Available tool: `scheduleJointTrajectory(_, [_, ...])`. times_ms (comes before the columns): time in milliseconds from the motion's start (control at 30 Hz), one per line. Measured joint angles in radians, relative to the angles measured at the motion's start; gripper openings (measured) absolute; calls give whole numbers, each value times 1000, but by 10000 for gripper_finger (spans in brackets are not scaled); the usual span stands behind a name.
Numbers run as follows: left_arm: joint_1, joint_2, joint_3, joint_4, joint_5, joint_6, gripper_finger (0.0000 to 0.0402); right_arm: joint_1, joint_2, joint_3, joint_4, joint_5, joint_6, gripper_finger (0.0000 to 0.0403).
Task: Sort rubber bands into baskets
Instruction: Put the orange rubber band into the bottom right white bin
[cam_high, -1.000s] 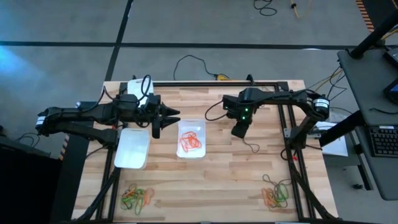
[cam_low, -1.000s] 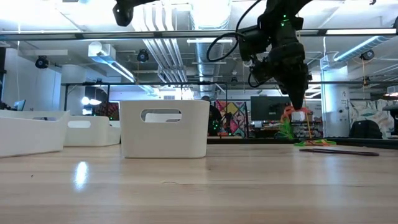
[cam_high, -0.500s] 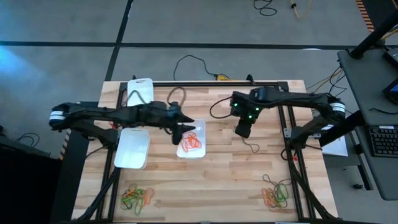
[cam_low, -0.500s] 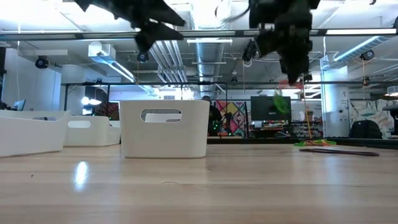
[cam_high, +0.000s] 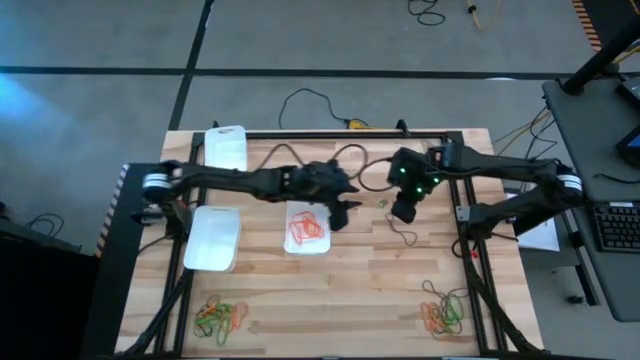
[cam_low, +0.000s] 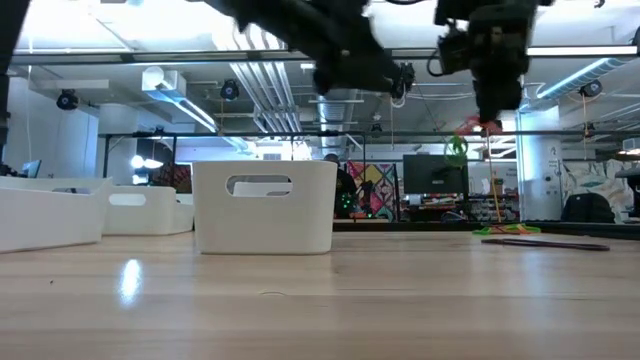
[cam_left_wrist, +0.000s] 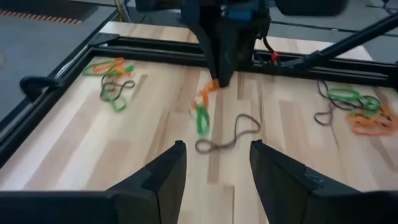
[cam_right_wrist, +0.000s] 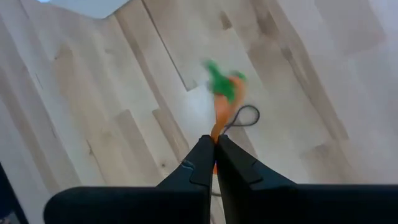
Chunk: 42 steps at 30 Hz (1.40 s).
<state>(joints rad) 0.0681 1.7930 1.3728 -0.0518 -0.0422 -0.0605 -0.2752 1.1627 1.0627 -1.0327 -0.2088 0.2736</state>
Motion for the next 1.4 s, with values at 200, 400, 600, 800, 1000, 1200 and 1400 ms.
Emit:
scheduleJointTrajectory(200, [1, 183, 165, -13, 13, -2, 187, 1, -148, -205, 187, -7, 42, 9])
scheduleJointTrajectory(400, [-3, 373, 347, -100, 132, -1, 191, 2, -206, -337, 326, -8, 68, 9])
scheduleJointTrajectory(600, [2, 557, 566, -336, 62, -84, 191, 2, -198, -404, 336, -8, 71, 9])
scheduleJointTrajectory(800, [-1, 700, 751, -449, 60, -90, 191, 2, -199, -463, 377, -12, 75, 9])
scheduleJointTrajectory(1000, [-13, 802, 890, -525, 62, -83, 191, 2, -199, -541, 509, -72, 111, 9])
scheduleJointTrajectory(1200, [-13, 837, 936, -583, 59, -88, 184, 2, -199, -600, 545, -90, 129, 9])
scheduleJointTrajectory(1400, [-13, 837, 931, -583, 51, -97, 172, 2, -199, -623, 550, -90, 128, 9])
